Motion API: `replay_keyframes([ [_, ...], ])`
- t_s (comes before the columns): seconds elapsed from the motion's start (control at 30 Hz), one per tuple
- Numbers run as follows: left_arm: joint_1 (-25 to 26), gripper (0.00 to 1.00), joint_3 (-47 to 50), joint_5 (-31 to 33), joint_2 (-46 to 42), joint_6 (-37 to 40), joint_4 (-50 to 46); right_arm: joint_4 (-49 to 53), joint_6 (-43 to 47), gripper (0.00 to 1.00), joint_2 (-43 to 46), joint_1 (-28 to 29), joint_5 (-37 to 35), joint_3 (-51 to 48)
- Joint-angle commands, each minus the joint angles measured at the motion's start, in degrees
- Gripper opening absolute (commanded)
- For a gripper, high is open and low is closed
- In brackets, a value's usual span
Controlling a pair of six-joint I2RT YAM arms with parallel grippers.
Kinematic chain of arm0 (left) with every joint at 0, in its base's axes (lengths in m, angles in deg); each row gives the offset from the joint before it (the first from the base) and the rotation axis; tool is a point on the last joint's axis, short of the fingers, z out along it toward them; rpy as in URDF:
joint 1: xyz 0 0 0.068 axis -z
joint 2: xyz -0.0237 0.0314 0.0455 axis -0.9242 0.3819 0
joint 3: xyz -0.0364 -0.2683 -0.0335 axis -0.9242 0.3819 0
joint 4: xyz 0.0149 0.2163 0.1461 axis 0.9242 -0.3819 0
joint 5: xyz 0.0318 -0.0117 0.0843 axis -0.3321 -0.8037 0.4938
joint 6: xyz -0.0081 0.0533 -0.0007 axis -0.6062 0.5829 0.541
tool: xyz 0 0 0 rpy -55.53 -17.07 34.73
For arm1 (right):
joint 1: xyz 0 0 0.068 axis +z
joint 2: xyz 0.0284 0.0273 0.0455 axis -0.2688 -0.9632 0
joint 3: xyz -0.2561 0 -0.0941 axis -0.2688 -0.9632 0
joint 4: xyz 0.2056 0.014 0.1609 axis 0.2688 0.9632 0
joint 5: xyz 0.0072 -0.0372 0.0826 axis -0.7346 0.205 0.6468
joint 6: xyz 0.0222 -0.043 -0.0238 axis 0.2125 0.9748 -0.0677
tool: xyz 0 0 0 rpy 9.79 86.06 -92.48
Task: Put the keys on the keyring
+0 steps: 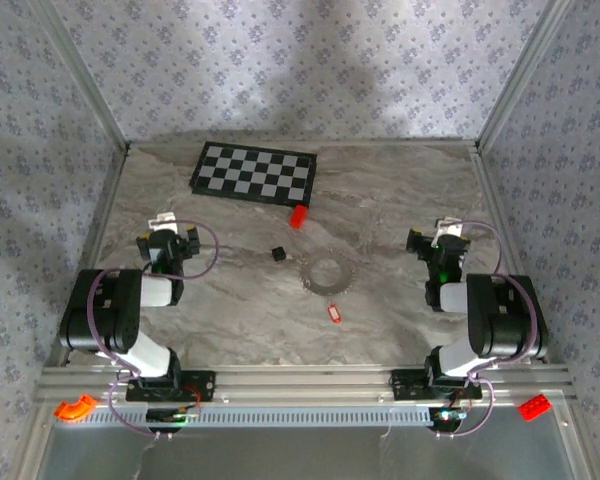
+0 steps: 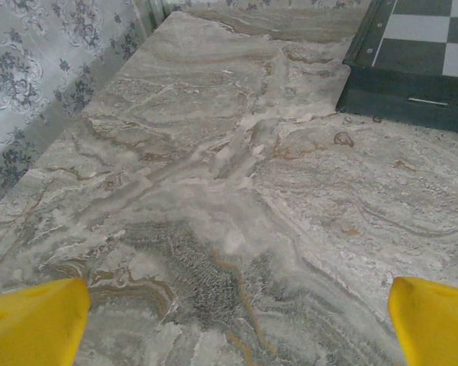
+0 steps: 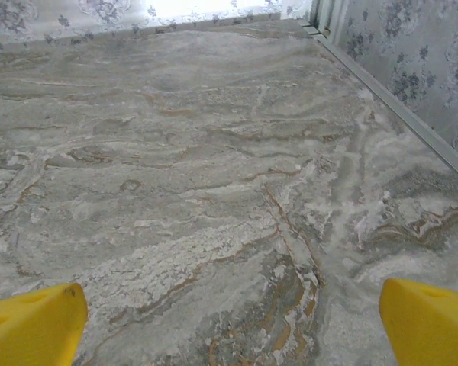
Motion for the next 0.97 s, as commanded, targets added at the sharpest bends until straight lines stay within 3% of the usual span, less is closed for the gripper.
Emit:
replay_keyframes([
  [0.0, -0.45, 1.00, -1.06, -1.80, 0.17, -1.11, 1.32, 0.59, 2.78, 0.99, -1.26, 2.16, -2.82, 2.86],
  [0.93, -0.41, 1.00, -1.11, -1.87, 0.12, -1.04, 1.26, -0.17, 3.31, 1.00, -1.61, 2.97, -4.26, 2.75],
])
